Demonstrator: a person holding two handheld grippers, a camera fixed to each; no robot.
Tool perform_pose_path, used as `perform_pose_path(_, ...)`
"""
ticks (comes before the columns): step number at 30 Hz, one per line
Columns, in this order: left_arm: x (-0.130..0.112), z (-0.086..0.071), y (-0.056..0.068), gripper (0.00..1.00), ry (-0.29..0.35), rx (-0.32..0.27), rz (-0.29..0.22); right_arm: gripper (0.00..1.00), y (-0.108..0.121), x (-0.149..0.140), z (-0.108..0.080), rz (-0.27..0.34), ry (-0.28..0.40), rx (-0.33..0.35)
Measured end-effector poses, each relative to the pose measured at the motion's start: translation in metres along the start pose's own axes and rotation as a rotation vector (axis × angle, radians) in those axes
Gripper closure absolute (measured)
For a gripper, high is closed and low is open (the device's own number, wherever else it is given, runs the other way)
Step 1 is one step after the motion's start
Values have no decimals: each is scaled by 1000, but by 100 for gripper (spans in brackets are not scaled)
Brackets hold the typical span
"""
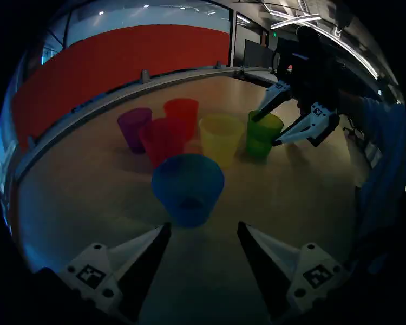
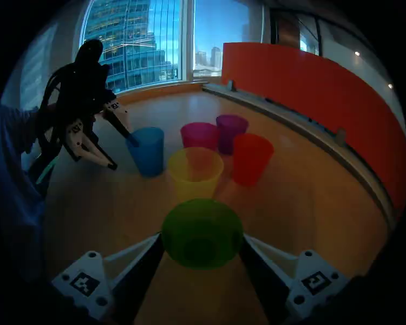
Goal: Pour water
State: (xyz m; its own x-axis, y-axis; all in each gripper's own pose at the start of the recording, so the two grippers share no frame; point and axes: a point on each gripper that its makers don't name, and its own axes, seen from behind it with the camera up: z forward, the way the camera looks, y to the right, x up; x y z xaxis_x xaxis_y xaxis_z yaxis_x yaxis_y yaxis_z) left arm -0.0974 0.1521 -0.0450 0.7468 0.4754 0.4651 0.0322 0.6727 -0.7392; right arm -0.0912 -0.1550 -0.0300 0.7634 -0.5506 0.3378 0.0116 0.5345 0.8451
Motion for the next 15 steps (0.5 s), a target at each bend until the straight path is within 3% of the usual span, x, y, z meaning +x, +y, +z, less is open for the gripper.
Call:
perform_pose_path(6, -3, -4, 0, 9, 5, 11, -9, 0, 0, -8, -4, 8, -6, -16)
perform_pose_path(15, -6, -16, 0, 9, 36, 34, -50, 0, 1, -22, -31, 31, 7, -56)
